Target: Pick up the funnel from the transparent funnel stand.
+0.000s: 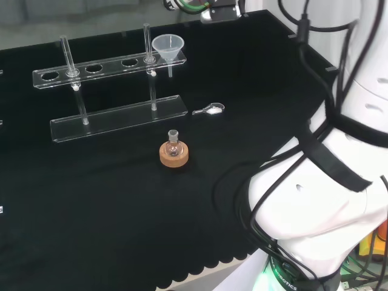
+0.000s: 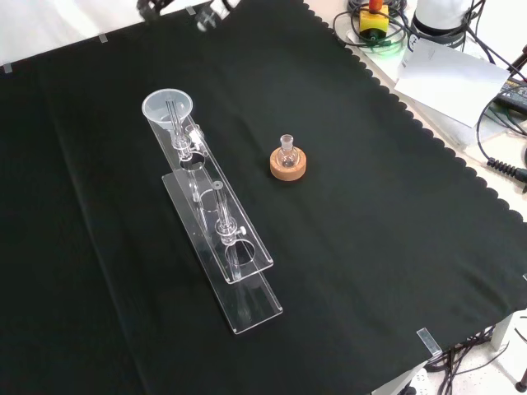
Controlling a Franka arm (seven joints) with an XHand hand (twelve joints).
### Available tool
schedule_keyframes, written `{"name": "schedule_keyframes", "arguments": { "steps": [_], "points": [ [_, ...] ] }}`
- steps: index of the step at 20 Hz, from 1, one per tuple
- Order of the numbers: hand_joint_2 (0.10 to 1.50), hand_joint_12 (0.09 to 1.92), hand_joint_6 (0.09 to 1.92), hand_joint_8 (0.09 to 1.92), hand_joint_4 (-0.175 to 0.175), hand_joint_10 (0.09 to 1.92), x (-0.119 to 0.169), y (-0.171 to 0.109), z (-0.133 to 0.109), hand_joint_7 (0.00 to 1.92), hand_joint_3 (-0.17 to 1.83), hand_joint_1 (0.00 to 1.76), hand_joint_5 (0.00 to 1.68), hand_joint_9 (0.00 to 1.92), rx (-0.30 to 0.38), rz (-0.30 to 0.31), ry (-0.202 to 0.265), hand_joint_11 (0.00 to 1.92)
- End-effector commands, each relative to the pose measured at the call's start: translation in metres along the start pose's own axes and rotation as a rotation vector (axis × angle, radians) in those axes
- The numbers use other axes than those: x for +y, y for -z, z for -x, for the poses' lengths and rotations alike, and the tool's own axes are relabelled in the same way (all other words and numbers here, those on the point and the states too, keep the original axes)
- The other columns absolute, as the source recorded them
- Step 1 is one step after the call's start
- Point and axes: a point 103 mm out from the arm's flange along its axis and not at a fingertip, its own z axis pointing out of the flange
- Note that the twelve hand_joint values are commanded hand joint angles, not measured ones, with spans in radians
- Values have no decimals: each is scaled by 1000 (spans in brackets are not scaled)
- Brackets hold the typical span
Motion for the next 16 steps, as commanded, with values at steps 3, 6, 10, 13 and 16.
{"name": "schedule_keyframes", "arguments": {
  "steps": [3, 6, 10, 13, 16],
  "points": [
    [1113, 1403, 87, 595, -23, 674, 56, -30, -13, 94, 226, 276, 298, 285, -31, -71, 68, 69],
    [1085, 1408, 87, 602, -25, 677, 64, -39, -12, 87, 215, 317, 298, 282, -38, -87, 83, 61],
    [1030, 1420, 87, 614, -28, 685, 69, -55, -14, 83, 193, 395, 300, 289, -50, -145, 88, 58],
    [1000, 1434, 87, 631, -36, 696, 73, -66, -16, 45, 188, 425, 279, 277, -53, -206, 81, 55],
    [977, 1440, 87, 580, -51, 710, 75, -72, -17, 6, 187, 434, 223, 233, -54, -224, 79, 51]
  ]
}}
